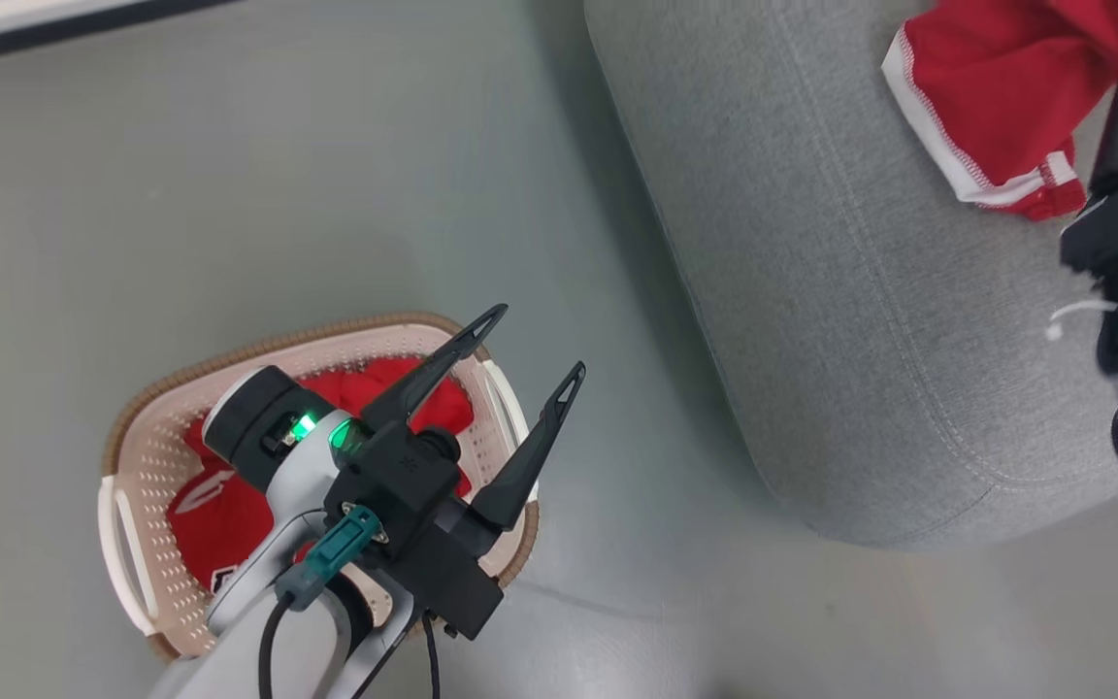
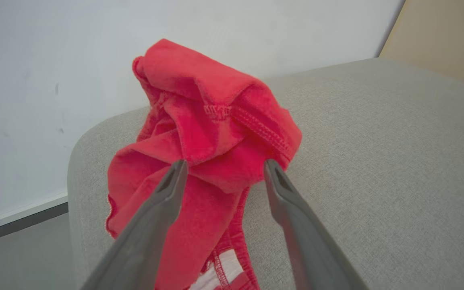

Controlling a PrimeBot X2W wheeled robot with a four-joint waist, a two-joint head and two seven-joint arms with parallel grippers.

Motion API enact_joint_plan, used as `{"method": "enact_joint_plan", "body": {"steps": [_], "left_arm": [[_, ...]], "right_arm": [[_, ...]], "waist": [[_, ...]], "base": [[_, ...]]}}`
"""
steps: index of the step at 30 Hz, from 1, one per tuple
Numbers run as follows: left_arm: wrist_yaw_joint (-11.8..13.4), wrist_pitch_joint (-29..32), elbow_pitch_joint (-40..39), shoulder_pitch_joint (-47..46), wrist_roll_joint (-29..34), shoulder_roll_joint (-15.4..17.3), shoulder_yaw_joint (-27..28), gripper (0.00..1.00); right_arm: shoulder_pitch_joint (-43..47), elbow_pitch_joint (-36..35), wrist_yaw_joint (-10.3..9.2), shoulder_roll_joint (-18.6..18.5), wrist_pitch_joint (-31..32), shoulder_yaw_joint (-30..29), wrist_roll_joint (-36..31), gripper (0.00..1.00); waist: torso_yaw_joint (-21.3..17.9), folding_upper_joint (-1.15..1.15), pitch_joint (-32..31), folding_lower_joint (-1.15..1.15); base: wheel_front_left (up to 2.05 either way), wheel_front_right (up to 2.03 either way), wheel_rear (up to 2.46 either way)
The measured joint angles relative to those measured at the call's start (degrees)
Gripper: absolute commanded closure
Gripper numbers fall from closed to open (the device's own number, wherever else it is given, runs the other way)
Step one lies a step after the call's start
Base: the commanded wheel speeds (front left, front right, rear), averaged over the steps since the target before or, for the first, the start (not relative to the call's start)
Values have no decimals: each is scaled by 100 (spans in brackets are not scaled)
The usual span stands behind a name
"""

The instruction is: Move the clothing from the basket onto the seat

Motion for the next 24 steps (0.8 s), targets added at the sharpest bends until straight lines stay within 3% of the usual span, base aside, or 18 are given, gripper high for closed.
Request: {"method": "enact_joint_plan", "body": {"steps": [12, 24], "left_arm": [[212, -298, 403, 323, -151, -186, 73, 0], [513, -498, 651, 731, -327, -334, 288, 0]], "right_arm": [[671, -504, 53, 259, 0, 398, -530, 0], [1695, -1591, 46, 530, 0, 637, -860, 0]], "waist": [[130, 0, -683, -1], [533, -1, -1380, -1]], "base": [[0, 0, 0], [0, 0, 0]]}}
